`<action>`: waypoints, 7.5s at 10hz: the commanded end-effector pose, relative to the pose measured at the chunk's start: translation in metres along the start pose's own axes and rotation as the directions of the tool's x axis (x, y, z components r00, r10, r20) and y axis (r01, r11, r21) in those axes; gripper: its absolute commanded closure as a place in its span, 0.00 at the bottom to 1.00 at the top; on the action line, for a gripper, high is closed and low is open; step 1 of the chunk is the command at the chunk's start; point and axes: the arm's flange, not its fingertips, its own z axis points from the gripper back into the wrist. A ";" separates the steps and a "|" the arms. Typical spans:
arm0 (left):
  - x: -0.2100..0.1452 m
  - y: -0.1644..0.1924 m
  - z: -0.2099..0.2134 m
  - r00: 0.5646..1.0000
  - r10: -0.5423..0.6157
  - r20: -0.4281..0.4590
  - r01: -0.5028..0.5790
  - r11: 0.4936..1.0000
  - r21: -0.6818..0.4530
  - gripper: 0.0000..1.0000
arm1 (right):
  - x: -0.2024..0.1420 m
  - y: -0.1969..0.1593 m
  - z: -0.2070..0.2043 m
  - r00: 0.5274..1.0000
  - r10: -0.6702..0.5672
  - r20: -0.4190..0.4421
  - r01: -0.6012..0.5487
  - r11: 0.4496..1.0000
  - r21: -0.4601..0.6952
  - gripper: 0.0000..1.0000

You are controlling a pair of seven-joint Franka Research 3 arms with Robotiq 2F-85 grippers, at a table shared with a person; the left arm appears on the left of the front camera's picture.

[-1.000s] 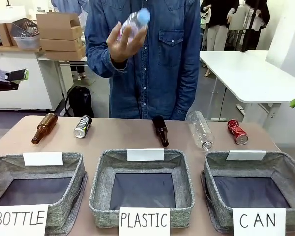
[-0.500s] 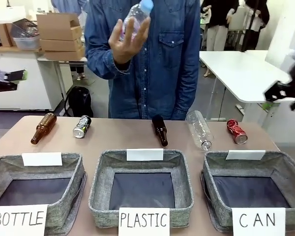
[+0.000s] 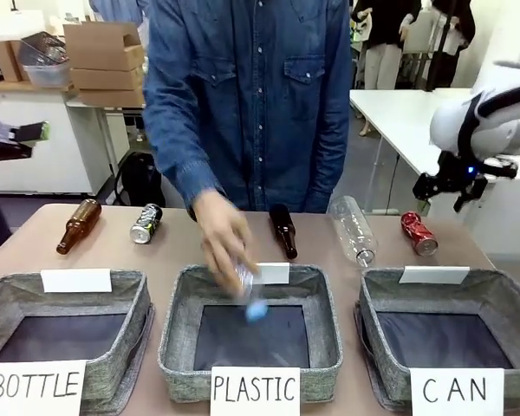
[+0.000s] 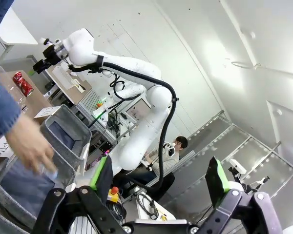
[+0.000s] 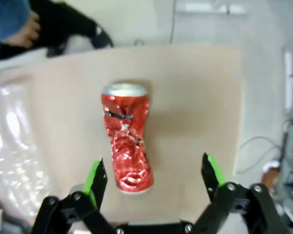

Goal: Sort the can waste into the basket.
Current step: Pick up the can waste from the table and place it in the right Fabric basket.

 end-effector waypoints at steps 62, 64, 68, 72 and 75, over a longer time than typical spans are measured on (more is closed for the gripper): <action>0.001 -0.001 -0.002 1.000 -0.023 0.008 0.023 1.000 -0.018 0.00 | -0.200 0.019 0.138 0.977 0.212 -0.025 -0.055 0.362 0.931 0.00; 0.001 -0.001 -0.002 1.000 -0.023 0.008 0.023 1.000 -0.018 0.00 | -0.196 0.024 0.136 0.996 -0.067 -0.056 0.069 0.214 0.974 0.00; 0.001 -0.001 -0.002 1.000 -0.023 0.008 0.023 1.000 -0.018 0.00 | -0.229 0.045 0.141 0.782 -0.619 -0.070 0.144 0.071 0.987 0.00; 0.001 -0.001 -0.002 1.000 -0.023 0.008 0.023 1.000 -0.018 0.00 | -0.217 0.020 0.135 0.967 -0.191 -0.170 0.212 0.227 0.951 0.00; 0.001 -0.001 -0.002 1.000 -0.023 0.008 0.023 1.000 -0.018 0.00 | -0.217 0.020 0.135 0.967 -0.191 -0.170 0.212 0.227 0.951 0.00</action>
